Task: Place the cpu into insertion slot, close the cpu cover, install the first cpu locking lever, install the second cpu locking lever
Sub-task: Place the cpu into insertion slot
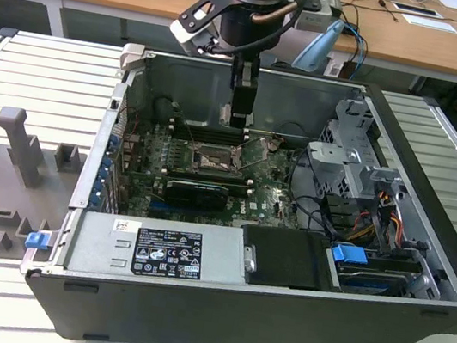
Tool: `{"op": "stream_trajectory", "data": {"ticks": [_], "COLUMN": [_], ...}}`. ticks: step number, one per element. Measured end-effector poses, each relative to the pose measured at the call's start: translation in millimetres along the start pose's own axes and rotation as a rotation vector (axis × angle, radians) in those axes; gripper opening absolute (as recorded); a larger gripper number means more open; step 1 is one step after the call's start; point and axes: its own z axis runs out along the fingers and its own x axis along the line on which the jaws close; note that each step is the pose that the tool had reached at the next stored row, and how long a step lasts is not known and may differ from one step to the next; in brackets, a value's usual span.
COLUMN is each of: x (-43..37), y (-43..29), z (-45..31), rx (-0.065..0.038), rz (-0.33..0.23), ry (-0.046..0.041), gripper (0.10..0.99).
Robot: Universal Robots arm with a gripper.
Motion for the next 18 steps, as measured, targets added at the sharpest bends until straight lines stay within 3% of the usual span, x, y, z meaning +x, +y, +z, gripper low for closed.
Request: {"op": "stream_trajectory", "data": {"ticks": [5, 13, 16, 18], "x": [-0.1, -0.1, -0.1, -0.3], "y": [-0.3, -1.2, -2.3, -3.4], "z": [3.2, 13.0, 21.0, 27.0], "rx": [-0.001, 0.001, 0.002, 0.003], "rz": [0.065, 0.073, 0.076, 0.032], "ry": [-0.0051, -0.0060, -0.0063, -0.0028], "gripper": [0.525, 0.525, 0.525, 0.525]}}
